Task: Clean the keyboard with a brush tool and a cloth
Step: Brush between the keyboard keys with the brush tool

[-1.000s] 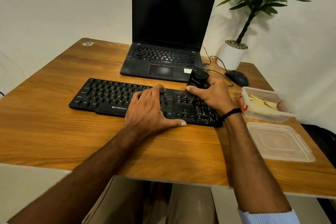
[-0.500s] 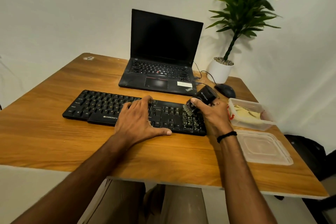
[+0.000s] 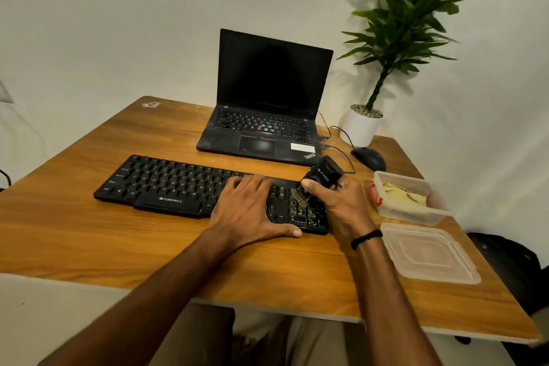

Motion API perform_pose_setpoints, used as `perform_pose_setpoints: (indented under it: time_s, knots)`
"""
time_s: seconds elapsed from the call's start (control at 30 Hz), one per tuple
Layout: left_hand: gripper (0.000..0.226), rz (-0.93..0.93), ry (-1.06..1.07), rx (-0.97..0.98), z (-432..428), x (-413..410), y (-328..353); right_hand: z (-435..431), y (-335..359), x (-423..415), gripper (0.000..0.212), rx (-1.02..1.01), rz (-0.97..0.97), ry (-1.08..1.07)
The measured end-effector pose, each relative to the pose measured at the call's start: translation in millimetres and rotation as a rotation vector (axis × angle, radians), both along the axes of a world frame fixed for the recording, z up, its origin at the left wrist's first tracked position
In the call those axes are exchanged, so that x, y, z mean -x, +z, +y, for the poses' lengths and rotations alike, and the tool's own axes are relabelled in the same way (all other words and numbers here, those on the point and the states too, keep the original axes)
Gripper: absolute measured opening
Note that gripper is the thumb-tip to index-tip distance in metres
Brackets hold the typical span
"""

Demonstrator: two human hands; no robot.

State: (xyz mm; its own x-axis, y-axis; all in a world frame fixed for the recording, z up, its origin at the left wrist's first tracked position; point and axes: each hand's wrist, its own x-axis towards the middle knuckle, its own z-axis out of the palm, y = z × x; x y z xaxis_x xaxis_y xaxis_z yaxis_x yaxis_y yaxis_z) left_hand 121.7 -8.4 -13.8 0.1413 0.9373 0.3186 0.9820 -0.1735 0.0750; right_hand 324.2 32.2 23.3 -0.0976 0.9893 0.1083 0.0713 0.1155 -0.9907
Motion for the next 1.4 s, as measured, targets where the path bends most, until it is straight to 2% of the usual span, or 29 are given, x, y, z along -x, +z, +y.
perform_pose_setpoints:
  time_s: [0.17,0.3,0.43,0.53,0.57,0.67,0.7,0.8,0.83,0.93,0.97,1.07,1.1,1.2,1.23,1.33,1.4]
  knots:
    - [0.125,0.002,0.006,0.013,2.7,0.5,-4.2,4.4,-1.9,3.0,0.036,-0.048,-0.16,0.024]
    - [0.126,0.018,0.019,0.019,3.7,-0.6,-4.8,-4.9,1.6,3.3,0.03,-0.135,-0.282,-0.013]
    - [0.125,0.007,0.012,0.007,3.1,-0.4,-5.2,-14.7,-0.8,2.0,0.028,-0.179,-0.337,0.076]
    - [0.124,0.002,0.007,-0.004,1.8,-0.2,-4.9,-14.3,-0.3,5.4,0.028,-0.222,-0.433,0.01]
    - [0.123,-0.003,0.002,-0.008,1.7,-0.3,-5.1,-14.2,1.3,4.3,0.028,-0.202,-0.44,0.042]
    - [0.124,-0.026,-0.006,-0.004,1.6,0.6,-5.0,-18.1,10.1,-0.8,0.038,-0.085,-0.435,0.331]
    - [0.124,-0.028,-0.005,-0.002,1.6,1.0,-4.9,-18.4,12.3,-2.1,0.04,-0.067,-0.429,0.352]
    - [0.124,-0.023,0.006,-0.012,1.6,0.3,-5.2,-16.2,17.1,-2.8,0.033,-0.115,-0.416,0.118]
    - [0.124,-0.022,0.01,-0.011,1.3,-0.2,-5.3,-17.0,18.4,-3.7,0.032,-0.113,-0.419,0.1]
    - [0.125,-0.03,0.014,-0.011,1.6,0.8,-4.8,-23.6,19.6,-3.5,0.036,-0.044,-0.409,0.335]
    - [0.125,-0.035,0.012,-0.01,1.7,1.3,-5.1,-24.4,17.9,-1.8,0.037,-0.046,-0.395,0.345]
    - [0.125,-0.045,0.008,-0.02,2.2,1.1,-7.3,-22.9,9.8,2.9,0.028,-0.141,-0.36,0.115]
    - [0.126,-0.047,0.008,-0.018,2.8,1.0,-7.5,-24.9,9.2,4.0,0.028,-0.125,-0.345,0.11]
    - [0.128,-0.053,-0.005,-0.006,4.1,3.0,-6.8,-31.4,9.8,2.6,0.038,-0.027,-0.323,0.32]
    - [0.128,-0.053,-0.007,-0.01,3.6,3.3,-7.0,-32.9,10.0,2.4,0.04,-0.037,-0.332,0.299]
    - [0.129,-0.046,0.006,-0.028,2.0,1.8,-7.2,-31.5,3.8,-4.3,0.037,-0.126,-0.398,0.021]
    - [0.129,-0.04,0.007,-0.021,2.6,1.9,-7.5,-38.4,2.0,-6.2,0.033,-0.066,-0.337,0.098]
